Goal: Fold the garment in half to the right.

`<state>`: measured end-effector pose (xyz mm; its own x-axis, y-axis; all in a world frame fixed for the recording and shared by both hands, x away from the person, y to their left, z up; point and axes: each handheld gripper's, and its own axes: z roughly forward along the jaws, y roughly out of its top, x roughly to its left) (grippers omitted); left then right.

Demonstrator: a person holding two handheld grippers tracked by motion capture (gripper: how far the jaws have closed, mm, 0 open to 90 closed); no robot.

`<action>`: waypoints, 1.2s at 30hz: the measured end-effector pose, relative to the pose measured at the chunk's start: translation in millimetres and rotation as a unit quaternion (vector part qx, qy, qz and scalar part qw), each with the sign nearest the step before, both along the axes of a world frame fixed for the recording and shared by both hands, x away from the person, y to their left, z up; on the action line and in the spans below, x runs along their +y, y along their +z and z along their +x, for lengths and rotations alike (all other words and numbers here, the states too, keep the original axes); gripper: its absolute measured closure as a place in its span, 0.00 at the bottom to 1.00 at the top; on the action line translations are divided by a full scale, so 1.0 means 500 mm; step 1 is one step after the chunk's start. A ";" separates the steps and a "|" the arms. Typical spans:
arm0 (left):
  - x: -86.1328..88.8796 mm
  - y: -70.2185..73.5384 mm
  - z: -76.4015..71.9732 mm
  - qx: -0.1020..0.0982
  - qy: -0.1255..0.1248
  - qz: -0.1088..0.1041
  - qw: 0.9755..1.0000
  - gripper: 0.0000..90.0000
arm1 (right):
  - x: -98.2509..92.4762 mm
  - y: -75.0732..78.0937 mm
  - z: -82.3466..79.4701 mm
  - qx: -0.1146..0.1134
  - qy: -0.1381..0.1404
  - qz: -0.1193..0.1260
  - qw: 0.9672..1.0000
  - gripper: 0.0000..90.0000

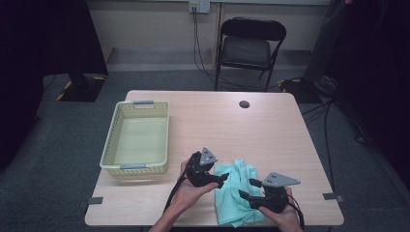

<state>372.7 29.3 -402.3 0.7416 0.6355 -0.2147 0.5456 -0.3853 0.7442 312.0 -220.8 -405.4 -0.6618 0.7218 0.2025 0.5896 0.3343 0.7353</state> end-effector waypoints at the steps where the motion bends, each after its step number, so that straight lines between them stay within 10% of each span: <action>1: 0.000 -0.002 -0.005 0.001 -0.001 0.002 1.000 0.26 | 0.002 0.002 0.003 -0.001 -0.001 0.000 1.000 0.48; 20: -0.031 -0.084 -0.020 0.048 0.007 0.071 0.996 0.29 | 0.065 -0.032 0.038 0.024 0.014 -0.037 0.999 0.56; 30: -0.027 -0.091 -0.021 0.034 0.008 0.065 0.997 0.25 | 0.081 -0.049 0.036 0.022 0.011 -0.064 0.998 0.48; 36: -0.025 -0.096 -0.019 0.025 0.006 0.064 0.998 0.21 | 0.082 -0.056 0.025 0.004 -0.007 -0.084 0.996 0.60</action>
